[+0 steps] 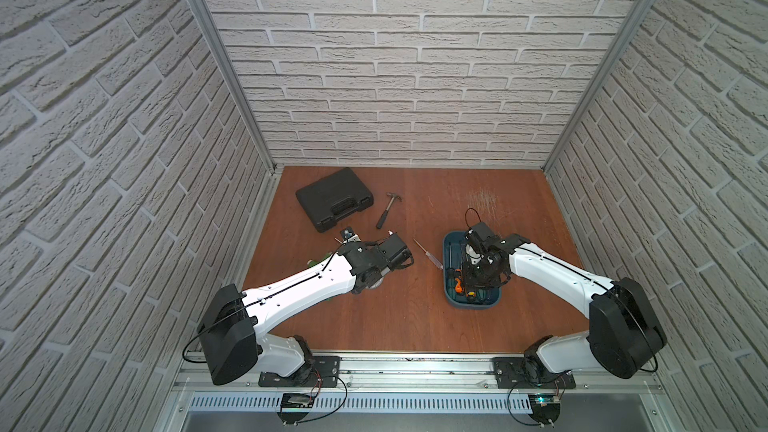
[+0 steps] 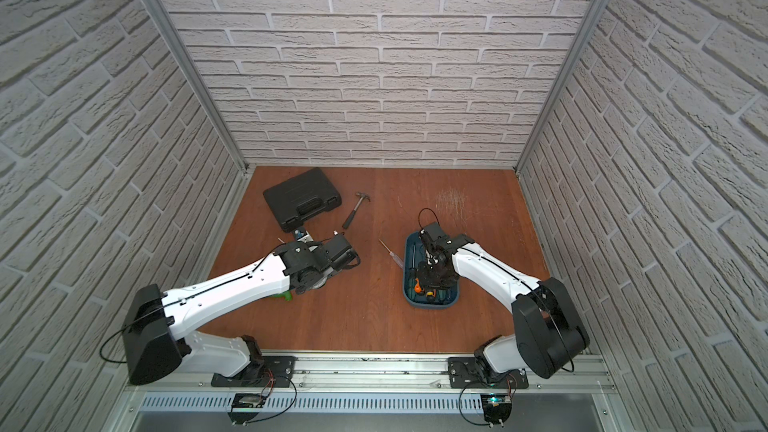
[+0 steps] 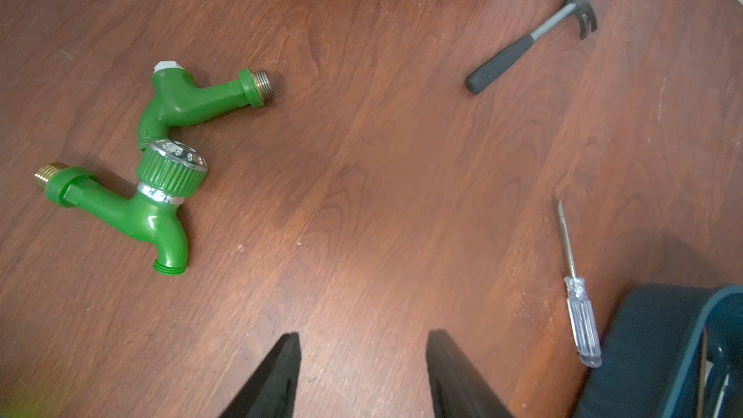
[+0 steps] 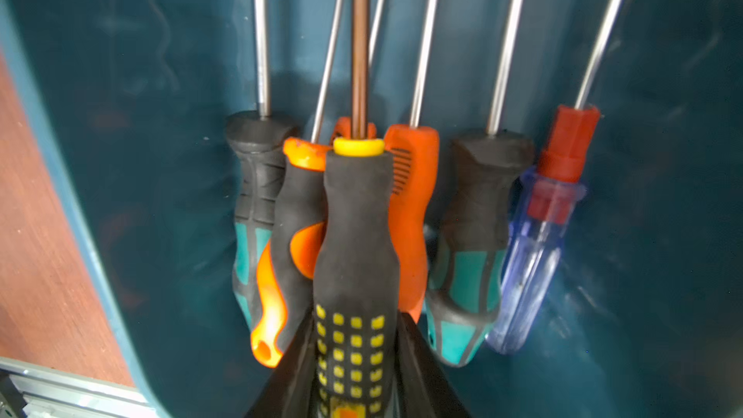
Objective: Put the screwdriver on the desktop into the storage box
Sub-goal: Place the screwdriver in the storage box.
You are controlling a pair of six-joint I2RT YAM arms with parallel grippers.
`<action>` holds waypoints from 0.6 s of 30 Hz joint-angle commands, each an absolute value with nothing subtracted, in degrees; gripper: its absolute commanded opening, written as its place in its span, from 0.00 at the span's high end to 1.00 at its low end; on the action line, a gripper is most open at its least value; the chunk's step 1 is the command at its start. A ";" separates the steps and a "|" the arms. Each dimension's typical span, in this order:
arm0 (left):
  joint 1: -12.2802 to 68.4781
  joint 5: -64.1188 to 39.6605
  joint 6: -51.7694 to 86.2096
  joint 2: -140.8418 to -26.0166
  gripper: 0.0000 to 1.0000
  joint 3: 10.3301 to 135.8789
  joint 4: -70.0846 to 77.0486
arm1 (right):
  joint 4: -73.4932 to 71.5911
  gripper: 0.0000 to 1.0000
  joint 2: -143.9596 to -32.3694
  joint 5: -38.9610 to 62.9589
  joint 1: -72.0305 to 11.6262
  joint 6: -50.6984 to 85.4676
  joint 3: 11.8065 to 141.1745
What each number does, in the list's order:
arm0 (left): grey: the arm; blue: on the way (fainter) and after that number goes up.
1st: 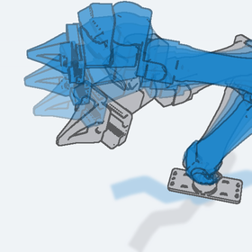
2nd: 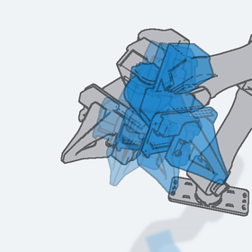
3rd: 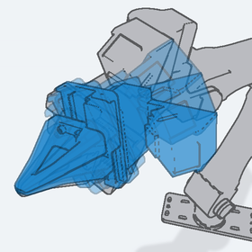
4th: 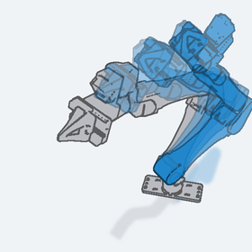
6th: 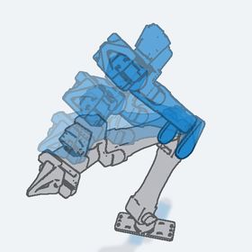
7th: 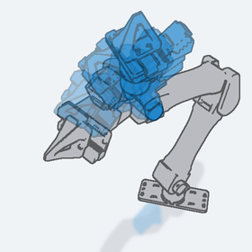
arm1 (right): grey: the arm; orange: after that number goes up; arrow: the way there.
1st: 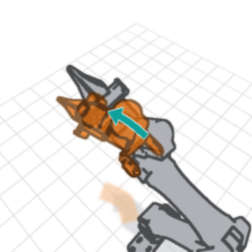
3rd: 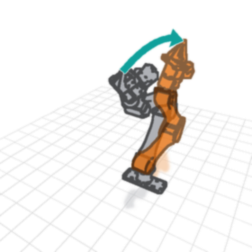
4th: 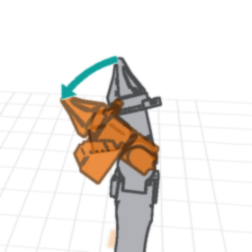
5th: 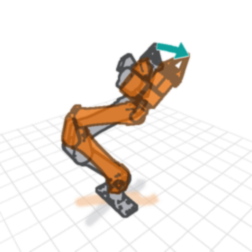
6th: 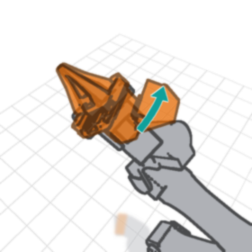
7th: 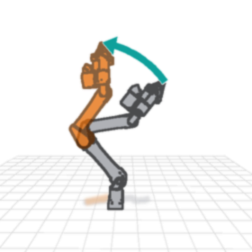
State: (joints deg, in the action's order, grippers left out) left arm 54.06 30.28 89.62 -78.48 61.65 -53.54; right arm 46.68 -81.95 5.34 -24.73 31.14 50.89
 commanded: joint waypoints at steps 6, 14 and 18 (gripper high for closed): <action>53.14 30.18 87.88 -78.61 0.44 62.94 -53.22 | 46.33 0.38 -80.00 5.56 -24.52 31.36 51.72; 49.01 21.53 77.63 -83.39 0.41 65.77 -43.06 | 47.42 0.38 -62.51 -4.11 -24.27 34.48 51.95; 48.68 16.60 72.92 -92.20 0.40 73.23 -41.66 | 48.21 0.38 -56.85 -7.39 -23.90 35.31 50.05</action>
State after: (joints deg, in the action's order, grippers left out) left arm 49.23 22.76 79.72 -85.08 66.74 -46.57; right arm 47.33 -60.95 -1.91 -24.34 33.63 51.44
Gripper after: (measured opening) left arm 0.598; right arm 0.619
